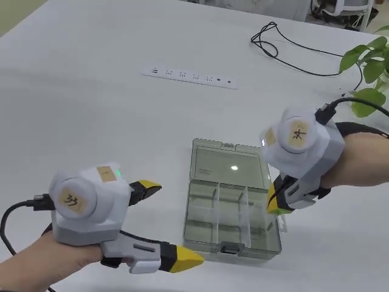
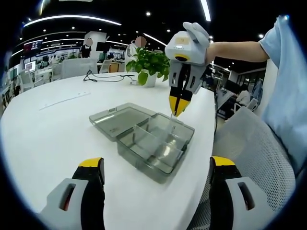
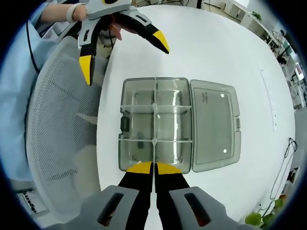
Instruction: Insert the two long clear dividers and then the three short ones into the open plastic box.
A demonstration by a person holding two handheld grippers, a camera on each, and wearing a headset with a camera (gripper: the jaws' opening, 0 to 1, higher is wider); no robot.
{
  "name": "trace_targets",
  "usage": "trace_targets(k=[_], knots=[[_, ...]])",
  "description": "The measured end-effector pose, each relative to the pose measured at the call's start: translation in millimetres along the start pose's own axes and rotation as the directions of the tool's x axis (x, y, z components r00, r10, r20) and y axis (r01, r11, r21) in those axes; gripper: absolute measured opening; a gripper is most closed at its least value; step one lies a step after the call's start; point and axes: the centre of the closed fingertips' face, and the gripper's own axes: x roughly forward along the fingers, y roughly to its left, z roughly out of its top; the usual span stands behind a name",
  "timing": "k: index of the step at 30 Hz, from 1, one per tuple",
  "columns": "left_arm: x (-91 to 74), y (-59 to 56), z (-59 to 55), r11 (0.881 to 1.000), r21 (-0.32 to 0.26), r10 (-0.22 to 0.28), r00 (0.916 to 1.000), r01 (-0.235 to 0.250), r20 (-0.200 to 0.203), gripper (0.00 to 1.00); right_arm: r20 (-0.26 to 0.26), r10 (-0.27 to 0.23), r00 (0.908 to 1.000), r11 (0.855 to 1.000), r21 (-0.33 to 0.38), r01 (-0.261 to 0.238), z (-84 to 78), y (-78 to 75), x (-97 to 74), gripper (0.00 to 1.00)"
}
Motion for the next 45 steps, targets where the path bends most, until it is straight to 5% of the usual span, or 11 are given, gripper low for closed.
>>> trace_targets(k=[45], knots=[[4.1,-3.6,-0.6,0.999,-0.031,-0.006,0.9999,0.007,0.014,0.89,-0.013,-0.006,0.9999,1.000,0.002,0.006,-3.0,-2.2,3.0,0.02]])
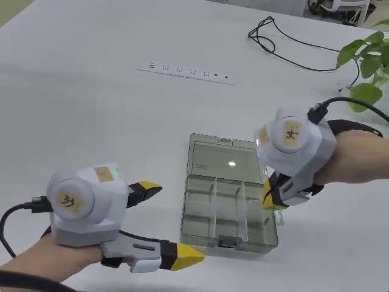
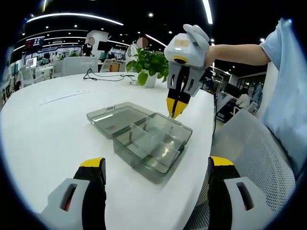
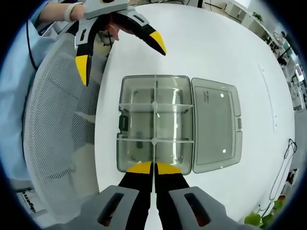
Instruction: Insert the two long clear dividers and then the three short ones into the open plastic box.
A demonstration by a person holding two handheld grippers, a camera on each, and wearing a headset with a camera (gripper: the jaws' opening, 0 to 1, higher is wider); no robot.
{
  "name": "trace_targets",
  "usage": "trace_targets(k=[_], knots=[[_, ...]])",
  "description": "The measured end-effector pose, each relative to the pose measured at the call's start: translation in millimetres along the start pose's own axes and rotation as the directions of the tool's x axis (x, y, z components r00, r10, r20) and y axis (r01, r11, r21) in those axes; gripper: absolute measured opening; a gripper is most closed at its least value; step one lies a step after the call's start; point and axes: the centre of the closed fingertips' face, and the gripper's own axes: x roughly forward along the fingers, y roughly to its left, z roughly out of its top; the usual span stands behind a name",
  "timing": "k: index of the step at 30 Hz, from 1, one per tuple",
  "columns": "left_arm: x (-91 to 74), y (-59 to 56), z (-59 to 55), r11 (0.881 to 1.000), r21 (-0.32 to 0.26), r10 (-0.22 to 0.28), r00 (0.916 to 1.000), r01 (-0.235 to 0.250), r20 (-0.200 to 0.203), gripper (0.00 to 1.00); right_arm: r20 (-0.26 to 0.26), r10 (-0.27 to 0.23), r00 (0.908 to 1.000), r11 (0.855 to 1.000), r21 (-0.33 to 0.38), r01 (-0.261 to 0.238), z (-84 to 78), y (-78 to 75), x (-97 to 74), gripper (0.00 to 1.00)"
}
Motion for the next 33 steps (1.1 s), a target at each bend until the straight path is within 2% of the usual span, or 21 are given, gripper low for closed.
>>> trace_targets(k=[22,29,33], knots=[[-2.4,-0.2,-5.6,1.000,-0.006,0.002,1.0000,-0.002,-0.009,0.87,0.008,-0.005,1.0000,1.000,0.011,0.005,-2.1,0.4,17.4,0.02],[-2.4,0.3,-1.6,1.000,-0.003,0.005,1.0000,-0.005,0.000,0.87,0.002,-0.012,0.9999,1.000,0.016,0.012,-3.5,0.8,28.5,0.02],[-3.0,1.4,0.1,1.000,0.006,0.007,1.0000,-0.007,-0.002,0.86,0.012,-0.014,0.9998,0.999,0.031,0.014,-4.1,0.2,28.2,0.02]])
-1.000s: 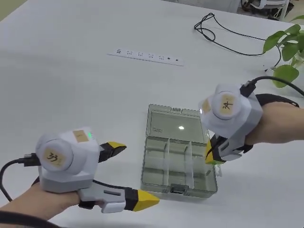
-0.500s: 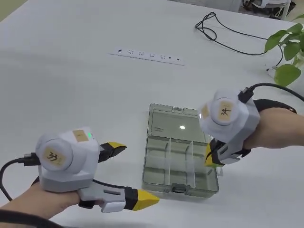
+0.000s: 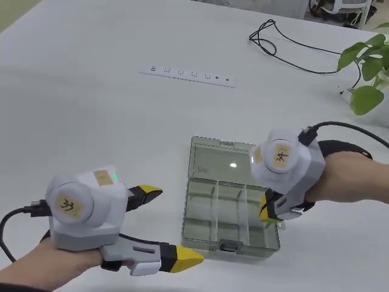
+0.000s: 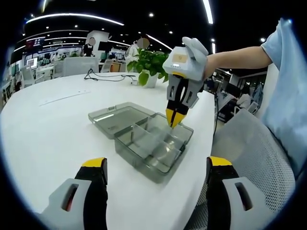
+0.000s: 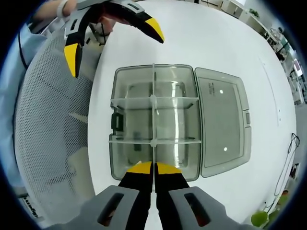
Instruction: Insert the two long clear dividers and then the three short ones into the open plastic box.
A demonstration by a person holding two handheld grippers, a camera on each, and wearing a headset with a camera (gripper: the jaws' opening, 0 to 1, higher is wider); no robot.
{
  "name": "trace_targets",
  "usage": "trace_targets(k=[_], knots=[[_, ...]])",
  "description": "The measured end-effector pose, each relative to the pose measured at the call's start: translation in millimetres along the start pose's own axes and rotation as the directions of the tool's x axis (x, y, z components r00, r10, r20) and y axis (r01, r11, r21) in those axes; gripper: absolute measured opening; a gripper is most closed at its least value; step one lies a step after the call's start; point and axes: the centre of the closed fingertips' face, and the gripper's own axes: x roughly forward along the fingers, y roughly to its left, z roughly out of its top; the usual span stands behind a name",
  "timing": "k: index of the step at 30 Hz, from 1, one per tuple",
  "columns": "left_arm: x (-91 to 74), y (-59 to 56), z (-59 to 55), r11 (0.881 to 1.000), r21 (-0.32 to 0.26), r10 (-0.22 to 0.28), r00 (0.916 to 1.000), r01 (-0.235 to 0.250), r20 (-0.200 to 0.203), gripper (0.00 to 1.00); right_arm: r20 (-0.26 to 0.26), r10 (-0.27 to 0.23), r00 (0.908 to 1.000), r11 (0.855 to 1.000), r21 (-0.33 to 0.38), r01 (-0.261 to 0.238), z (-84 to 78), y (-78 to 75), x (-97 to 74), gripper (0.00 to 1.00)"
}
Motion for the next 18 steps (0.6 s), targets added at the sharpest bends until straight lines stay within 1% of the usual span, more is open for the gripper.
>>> trace_targets(k=[1,2,4,6,11,14,17,18], knots=[[-0.1,0.2,0.3,1.000,0.001,0.000,1.0000,0.000,0.000,0.86,0.004,0.001,1.0000,1.000,0.003,-0.001,0.0,-0.2,0.1,0.01],[-0.2,0.3,1.0,1.000,0.002,0.001,1.0000,-0.001,0.002,0.86,0.016,0.003,0.9999,1.000,0.029,-0.003,0.2,-0.6,0.4,0.01],[-0.1,0.9,1.8,1.000,0.005,0.003,1.0000,-0.003,0.003,0.86,0.024,-0.006,0.9997,1.000,0.013,0.006,-0.1,-0.1,0.6,0.01],[0.1,1.2,2.9,1.000,0.010,0.002,1.0000,-0.002,0.004,0.85,0.023,-0.021,0.9995,1.000,0.000,0.021,0.4,1.2,1.0,0.01],[1.7,0.8,5.2,1.000,0.018,-0.002,1.0000,0.002,0.004,0.85,0.010,-0.022,0.9997,1.000,-0.007,0.022,0.3,-0.7,1.3,0.00],[3.0,-0.2,6.6,1.000,0.022,-0.006,1.0000,0.005,0.006,0.85,0.016,-0.020,0.9997,1.000,-0.006,0.020,-0.5,-0.8,1.0,0.00],[2.8,-0.5,8.7,1.000,0.024,-0.006,0.9999,0.005,0.011,0.85,0.021,-0.030,0.9993,0.999,-0.034,0.031,-0.3,0.3,0.9,0.01],[2.7,-0.8,8.7,1.000,0.025,-0.007,0.9999,0.007,0.010,0.85,0.020,-0.032,0.9993,0.997,-0.063,0.033,-0.1,0.1,0.9,0.02]])
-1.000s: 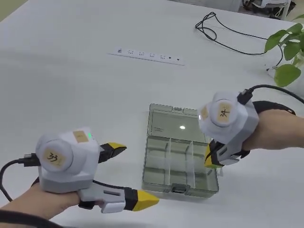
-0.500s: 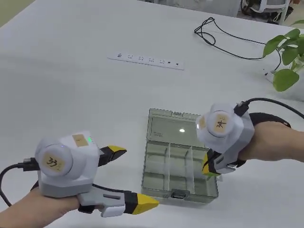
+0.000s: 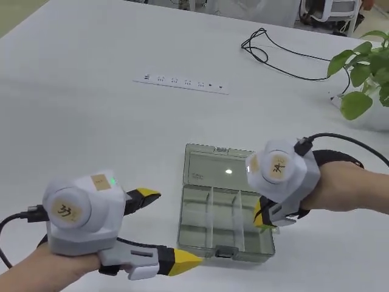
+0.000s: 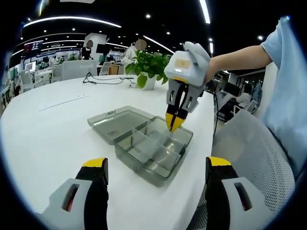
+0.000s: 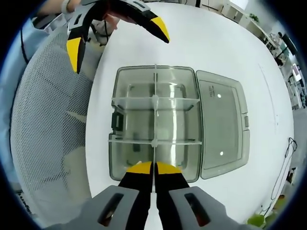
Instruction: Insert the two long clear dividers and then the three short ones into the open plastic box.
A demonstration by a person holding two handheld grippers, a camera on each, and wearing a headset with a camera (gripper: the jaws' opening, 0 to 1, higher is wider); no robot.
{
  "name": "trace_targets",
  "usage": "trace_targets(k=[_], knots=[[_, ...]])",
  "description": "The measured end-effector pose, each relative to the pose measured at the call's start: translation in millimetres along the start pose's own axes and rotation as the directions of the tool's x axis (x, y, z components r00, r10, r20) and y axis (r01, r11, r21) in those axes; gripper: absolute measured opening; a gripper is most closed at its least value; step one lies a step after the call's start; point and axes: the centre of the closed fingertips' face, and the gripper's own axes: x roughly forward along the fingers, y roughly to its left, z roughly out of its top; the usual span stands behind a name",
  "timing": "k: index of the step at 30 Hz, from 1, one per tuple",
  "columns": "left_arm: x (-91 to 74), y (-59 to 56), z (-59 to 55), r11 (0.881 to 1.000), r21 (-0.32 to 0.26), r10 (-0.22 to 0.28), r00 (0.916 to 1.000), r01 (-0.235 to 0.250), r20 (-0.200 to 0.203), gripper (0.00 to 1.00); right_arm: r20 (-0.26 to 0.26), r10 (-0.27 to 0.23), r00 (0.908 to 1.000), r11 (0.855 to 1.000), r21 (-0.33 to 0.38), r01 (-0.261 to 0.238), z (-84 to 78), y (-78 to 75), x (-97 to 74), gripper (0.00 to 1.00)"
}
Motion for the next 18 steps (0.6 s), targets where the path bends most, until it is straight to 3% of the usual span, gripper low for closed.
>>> trace_targets(k=[3,6,10,14,17,18], knots=[[-1.1,1.0,-0.4,1.000,0.008,0.001,1.0000,0.000,-0.007,0.85,0.018,0.000,0.9998,0.999,-0.045,0.001,-0.2,2.1,2.7,0.04],[-3.5,2.8,0.5,1.000,0.008,0.006,1.0000,-0.006,-0.001,0.85,0.088,-0.006,0.9961,1.000,-0.025,0.009,5.8,4.6,1.8,0.23],[-5.9,4.3,-1.3,1.000,0.009,0.012,0.9999,-0.012,-0.005,0.86,0.149,-0.020,0.9886,1.000,0.014,0.018,3.0,6.2,-8.1,0.34],[-9.1,4.6,-3.8,1.000,0.014,0.012,0.9999,-0.011,-0.010,0.86,0.282,-0.076,0.9563,0.992,0.116,0.044,1.1,5.8,-22.5,0.49],[-11.7,5.1,-5.1,1.000,0.016,0.011,0.9999,-0.011,-0.013,0.87,0.370,-0.133,0.9193,0.978,0.202,0.060,-3.3,9.8,-31.8,0.59],[-12.7,6.1,-5.4,1.000,0.017,0.013,0.9998,-0.013,-0.013,0.87,0.385,-0.146,0.9113,0.974,0.220,0.063,-5.3,11.7,-33.2,0.62]])
